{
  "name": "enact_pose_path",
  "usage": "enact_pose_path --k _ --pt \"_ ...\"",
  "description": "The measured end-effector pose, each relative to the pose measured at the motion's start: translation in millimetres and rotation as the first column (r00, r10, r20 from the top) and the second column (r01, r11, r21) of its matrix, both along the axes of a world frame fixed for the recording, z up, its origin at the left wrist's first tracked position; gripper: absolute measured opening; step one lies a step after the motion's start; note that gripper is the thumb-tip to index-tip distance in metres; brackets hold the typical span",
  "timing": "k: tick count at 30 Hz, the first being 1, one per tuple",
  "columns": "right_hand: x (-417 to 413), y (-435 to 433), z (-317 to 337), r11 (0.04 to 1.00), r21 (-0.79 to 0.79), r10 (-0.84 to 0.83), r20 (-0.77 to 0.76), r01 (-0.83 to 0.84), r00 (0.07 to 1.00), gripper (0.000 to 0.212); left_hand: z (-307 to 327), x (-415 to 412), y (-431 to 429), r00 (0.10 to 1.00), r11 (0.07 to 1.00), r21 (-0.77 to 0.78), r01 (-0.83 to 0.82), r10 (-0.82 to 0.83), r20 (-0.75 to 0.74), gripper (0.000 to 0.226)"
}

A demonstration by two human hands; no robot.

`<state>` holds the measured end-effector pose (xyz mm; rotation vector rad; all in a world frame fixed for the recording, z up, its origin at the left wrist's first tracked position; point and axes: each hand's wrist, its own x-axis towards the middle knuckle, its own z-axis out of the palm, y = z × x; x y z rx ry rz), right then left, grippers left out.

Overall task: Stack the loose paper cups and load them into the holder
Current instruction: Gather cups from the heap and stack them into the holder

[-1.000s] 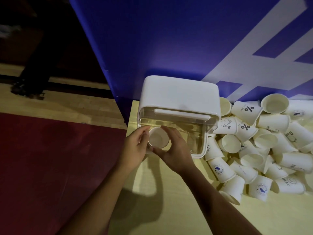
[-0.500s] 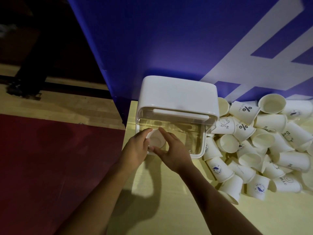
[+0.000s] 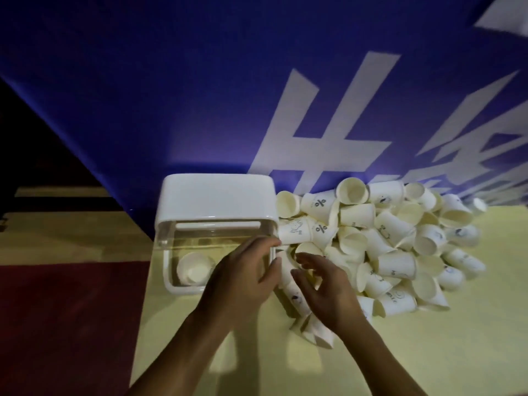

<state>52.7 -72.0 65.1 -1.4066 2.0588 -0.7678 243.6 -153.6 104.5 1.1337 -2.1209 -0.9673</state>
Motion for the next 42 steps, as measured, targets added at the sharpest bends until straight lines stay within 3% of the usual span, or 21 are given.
enact_pose_path --k 5,8,11,20,22,24,26,28,30,34,38,42 --pt "-85 29 19 0.994 -0.072 -0.085 -0.024 0.083 0.996 0.033 7 -110 -26 0.977 0.977 -0.147 0.153 -0.128 0.168 0.052" --pt "-131 43 23 0.988 -0.095 -0.126 -0.045 0.122 0.991 0.030 -5 -164 -57 0.873 0.963 -0.078 0.259 -0.199 0.445 0.074" --pt "-175 54 24 0.988 -0.095 -0.127 -0.066 0.121 0.990 0.031 -23 -200 -79 0.787 0.942 -0.107 0.318 -0.199 0.585 0.078" --pt "-258 44 15 0.991 -0.044 -0.129 -0.065 0.126 0.990 0.032 -52 -231 -95 0.657 0.942 -0.083 0.327 -0.163 0.737 0.080" --pt "-262 30 16 0.996 -0.024 -0.093 -0.079 0.092 0.992 0.036 -48 -231 -95 0.678 0.955 -0.081 0.287 -0.143 0.721 0.079" --pt "-262 8 18 0.998 -0.033 -0.048 -0.117 0.044 0.992 0.041 -42 -225 -91 0.772 0.979 -0.072 0.191 -0.105 0.626 0.078" --pt "-258 -22 18 0.998 -0.054 0.003 -0.151 -0.011 0.989 0.050 -34 -216 -80 0.901 0.998 -0.055 0.016 0.010 0.434 0.082" --pt "-251 -56 16 0.995 -0.057 0.072 -0.231 -0.088 0.970 0.063 -27 -205 -65 0.956 0.984 -0.002 -0.179 0.174 0.236 0.088" --pt "-239 -88 11 0.985 -0.045 0.143 -0.307 -0.164 0.941 0.076 -26 -194 -53 0.953 0.956 0.030 -0.290 0.286 0.101 0.086" --pt "-217 -126 -3 0.974 0.007 0.210 -0.395 -0.226 0.894 0.089 -29 -178 -35 0.946 0.946 0.037 -0.323 0.323 0.022 0.081" --pt "-213 -133 -17 0.969 0.020 0.225 -0.481 -0.246 0.848 0.084 -24 -171 -29 0.956 0.954 0.068 -0.292 0.292 0.011 0.080" --pt "-216 -131 -25 0.965 -0.064 0.191 -0.492 -0.255 0.849 0.073 -22 -164 -30 0.959 0.957 0.066 -0.284 0.283 0.020 0.081"
